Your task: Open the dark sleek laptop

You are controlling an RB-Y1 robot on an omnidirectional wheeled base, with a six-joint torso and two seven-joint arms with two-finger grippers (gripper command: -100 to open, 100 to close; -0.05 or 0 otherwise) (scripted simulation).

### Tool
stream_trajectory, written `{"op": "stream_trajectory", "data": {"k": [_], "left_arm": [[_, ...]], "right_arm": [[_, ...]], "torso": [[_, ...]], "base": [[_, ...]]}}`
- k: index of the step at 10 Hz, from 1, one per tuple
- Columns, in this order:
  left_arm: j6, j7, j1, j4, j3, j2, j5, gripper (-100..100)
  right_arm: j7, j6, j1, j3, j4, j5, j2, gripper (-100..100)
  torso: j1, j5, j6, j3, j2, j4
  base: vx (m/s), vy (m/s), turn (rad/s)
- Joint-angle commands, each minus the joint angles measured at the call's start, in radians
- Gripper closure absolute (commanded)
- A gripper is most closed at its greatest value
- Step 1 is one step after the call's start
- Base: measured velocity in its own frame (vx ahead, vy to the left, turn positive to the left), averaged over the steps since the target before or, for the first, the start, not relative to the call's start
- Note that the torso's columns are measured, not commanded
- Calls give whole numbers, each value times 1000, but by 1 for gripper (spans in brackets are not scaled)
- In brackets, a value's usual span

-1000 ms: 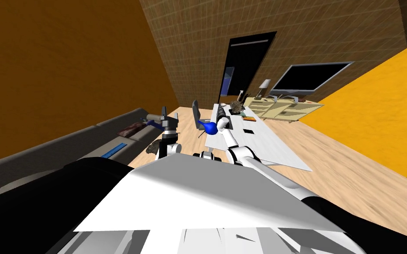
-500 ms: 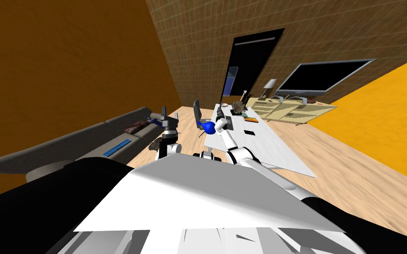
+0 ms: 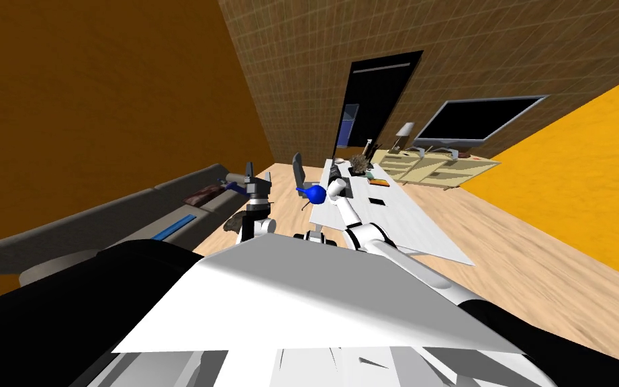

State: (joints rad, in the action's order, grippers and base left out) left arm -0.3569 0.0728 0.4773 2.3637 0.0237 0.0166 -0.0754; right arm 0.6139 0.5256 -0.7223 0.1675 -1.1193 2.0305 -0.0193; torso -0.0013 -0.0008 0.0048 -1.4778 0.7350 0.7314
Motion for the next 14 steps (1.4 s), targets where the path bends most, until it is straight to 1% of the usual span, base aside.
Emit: {"op": "stream_trajectory", "data": {"k": [1, 2, 3, 4, 5, 6, 7, 8, 9, 10, 11, 12, 13, 14], "left_arm": [[0, 0, 0, 0, 0, 0, 0, 0], [0, 0, 0, 0, 0, 0, 0, 0], [0, 0, 0, 0, 0, 0, 0, 0], [0, 0, 0, 0, 0, 0, 0, 0], [0, 0, 0, 0, 0, 0, 0, 0], [0, 0, 0, 0, 0, 0, 0, 0], [0, 0, 0, 0, 0, 0, 0, 0], [0, 0, 0, 0, 0, 0, 0, 0], [0, 0, 0, 0, 0, 0, 0, 0], [0, 0, 0, 0, 0, 0, 0, 0], [0, 0, 0, 0, 0, 0, 0, 0], [0, 0, 0, 0, 0, 0, 0, 0], [0, 0, 0, 0, 0, 0, 0, 0], [0, 0, 0, 0, 0, 0, 0, 0]], "right_arm": [[74, -65, -12, -59, 54, -73, 3, 100], [107, -89, -12, -68, 54, -107, 3, 100], [109, -89, -12, -68, 54, -133, 3, 100], [154, -134, -31, -116, 90, -166, 5, 100], [171, -157, -31, -124, 90, -190, 5, 100], [179, -162, -31, -124, 90, -218, 5, 100], [179, -162, -31, -124, 90, -232, 5, 100], [231, -210, -50, -174, 126, -274, 6, 100], [250, -234, -50, -181, 126, -303, 6, 100], [250, -235, -50, -181, 126, -330, 6, 100], [298, -279, -69, -228, 162, -364, 8, 100], [320, -303, -69, -237, 162, -409, 8, 100], [320, -307, -69, -237, 162, -429, 8, 100], [369, -350, -88, -285, 198, -462, 10, 100]], "torso": [[-4, -2, -3, -1, -2, 1], [-1, -1, -2, -3, -4, 1], [2, 1, -5, -2, -3, 3], [2, 1, -7, -1, -2, 4], [3, 1, -5, 0, 0, 5], [2, 1, -5, 1, 2, 6], [0, 1, -5, 2, 3, 7], [-1, 0, -6, 2, 3, 7], [2, 1, -5, 2, 4, 7], [5, 2, -5, 2, 4, 7], [2, 1, -5, 2, 3, 7], [2, 1, -5, 2, 3, 7], [2, 1, -5, 2, 3, 7], [0, 1, -5, 1, 2, 6]], "base": [[9, 82, -157], [-1, 112, -81], [2, 61, 2], [-10, 85, -156], [-5, 88, -111], [2, 49, 19], [-1, 15, 13], [-9, 62, -162], [-22, 97, -112], [-19, 56, -2], [-24, 73, -256], [-29, 86, -1], [-8, 54, 1], [-5, 82, -176]]}}
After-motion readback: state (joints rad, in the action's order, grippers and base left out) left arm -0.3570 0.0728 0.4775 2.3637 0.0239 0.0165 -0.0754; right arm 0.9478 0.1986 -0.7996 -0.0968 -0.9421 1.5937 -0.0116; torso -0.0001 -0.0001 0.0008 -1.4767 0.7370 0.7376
